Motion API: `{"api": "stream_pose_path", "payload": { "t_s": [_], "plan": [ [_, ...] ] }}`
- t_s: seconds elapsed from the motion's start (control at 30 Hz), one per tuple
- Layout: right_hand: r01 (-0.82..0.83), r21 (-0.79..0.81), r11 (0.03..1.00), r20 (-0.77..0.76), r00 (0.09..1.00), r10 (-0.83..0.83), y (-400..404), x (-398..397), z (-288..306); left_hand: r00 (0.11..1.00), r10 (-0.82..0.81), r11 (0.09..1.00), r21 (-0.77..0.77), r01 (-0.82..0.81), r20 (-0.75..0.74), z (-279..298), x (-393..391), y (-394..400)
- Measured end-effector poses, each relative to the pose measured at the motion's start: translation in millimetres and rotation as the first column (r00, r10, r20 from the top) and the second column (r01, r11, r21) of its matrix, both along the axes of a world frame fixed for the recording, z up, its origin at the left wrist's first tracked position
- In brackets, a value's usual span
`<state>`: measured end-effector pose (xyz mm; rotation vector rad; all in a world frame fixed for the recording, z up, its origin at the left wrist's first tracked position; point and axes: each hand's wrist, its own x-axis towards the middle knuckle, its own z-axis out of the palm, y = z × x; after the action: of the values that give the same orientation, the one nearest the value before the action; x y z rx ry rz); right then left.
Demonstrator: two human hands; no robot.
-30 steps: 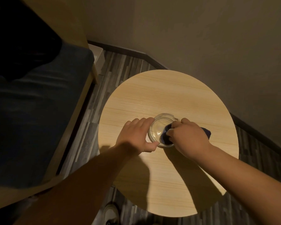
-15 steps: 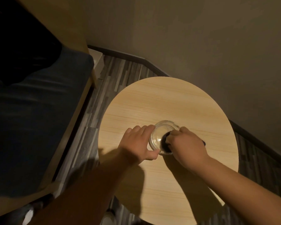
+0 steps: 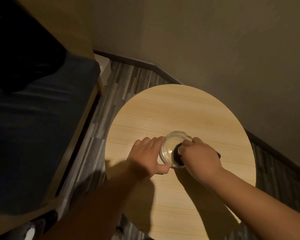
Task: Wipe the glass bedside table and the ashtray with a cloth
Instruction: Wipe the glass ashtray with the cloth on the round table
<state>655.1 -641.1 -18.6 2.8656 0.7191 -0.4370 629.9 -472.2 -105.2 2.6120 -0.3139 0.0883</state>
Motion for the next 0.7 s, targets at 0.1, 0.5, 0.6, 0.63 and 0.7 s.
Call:
{"api": "stream_pose_path", "payload": {
  "t_s": [0.1,0.5,0.6,0.63,0.7],
  "plan": [
    [0.001,0.161,0.987,-0.059,0.998,0.009,8.6,-1.2,-6.8,0.999,-0.007,1.000,-0.030,0.008,0.047,-1.5,0.2,-0.1],
    [-0.053,-0.088,0.995,-0.007,0.999,0.052,3.7,7.1,4.8,0.996,0.041,0.997,-0.070,-0.036,0.080,4.0,-2.1,-4.2],
    [-0.069,0.054,0.996,-0.079,0.994,0.073,2.3,1.7,-5.5,0.998,0.021,0.999,-0.040,-0.019,0.062,1.9,-1.9,-3.8],
    [-0.062,0.125,0.990,-0.096,0.993,0.074,4.5,3.7,-8.5,0.999,0.015,0.999,-0.041,-0.014,0.040,2.7,-1.7,-3.3],
    [-0.045,0.222,0.974,-0.089,0.994,0.066,9.3,12.8,-12.7,1.000,0.017,0.998,-0.059,-0.016,0.006,7.2,-1.7,-2.7]
  ]
}}
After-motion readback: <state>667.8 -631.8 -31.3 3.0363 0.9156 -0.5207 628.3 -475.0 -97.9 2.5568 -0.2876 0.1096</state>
